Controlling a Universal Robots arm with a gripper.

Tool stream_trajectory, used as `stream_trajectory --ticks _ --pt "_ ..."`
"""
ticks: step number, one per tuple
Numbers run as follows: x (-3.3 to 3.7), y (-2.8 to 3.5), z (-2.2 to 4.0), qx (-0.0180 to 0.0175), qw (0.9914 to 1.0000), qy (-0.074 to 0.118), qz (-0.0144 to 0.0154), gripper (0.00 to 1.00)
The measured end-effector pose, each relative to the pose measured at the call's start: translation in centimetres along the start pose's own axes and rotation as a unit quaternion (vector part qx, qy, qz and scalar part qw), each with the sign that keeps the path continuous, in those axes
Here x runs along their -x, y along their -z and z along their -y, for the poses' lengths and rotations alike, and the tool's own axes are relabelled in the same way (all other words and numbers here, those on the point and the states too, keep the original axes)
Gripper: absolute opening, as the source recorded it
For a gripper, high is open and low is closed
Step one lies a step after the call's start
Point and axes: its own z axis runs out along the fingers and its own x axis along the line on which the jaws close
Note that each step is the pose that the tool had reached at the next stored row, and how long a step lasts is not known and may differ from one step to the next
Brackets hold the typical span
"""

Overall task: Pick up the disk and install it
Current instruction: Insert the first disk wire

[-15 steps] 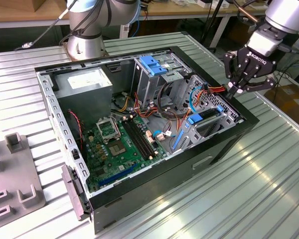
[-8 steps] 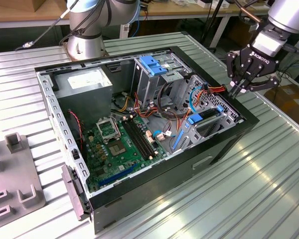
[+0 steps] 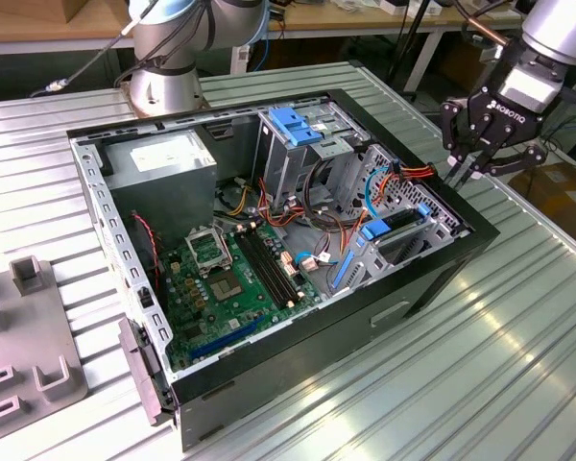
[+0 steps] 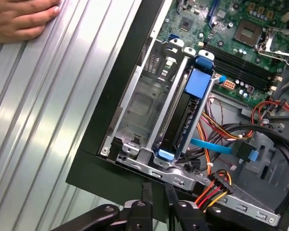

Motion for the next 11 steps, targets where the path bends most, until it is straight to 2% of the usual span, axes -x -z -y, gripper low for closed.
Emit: stream_trajectory --ticks 1,5,7,10,11 --pt "0.00 -0.02 0.03 0.0000 0.99999 0.005 0.0000 0.25" --pt "0.17 -0.04 0.22 0.0003 0.99970 0.024 -0.0005 0.25" --pt "0.33 -0.04 0.31 0.0006 0.99918 0.040 -0.0009 0.25" --pt "0.76 -0.07 0.50 0.0008 0.99884 0.048 -0.0011 0.25" --pt "1.18 -0.06 0.69 0.0012 0.99881 0.049 -0.0019 0.25"
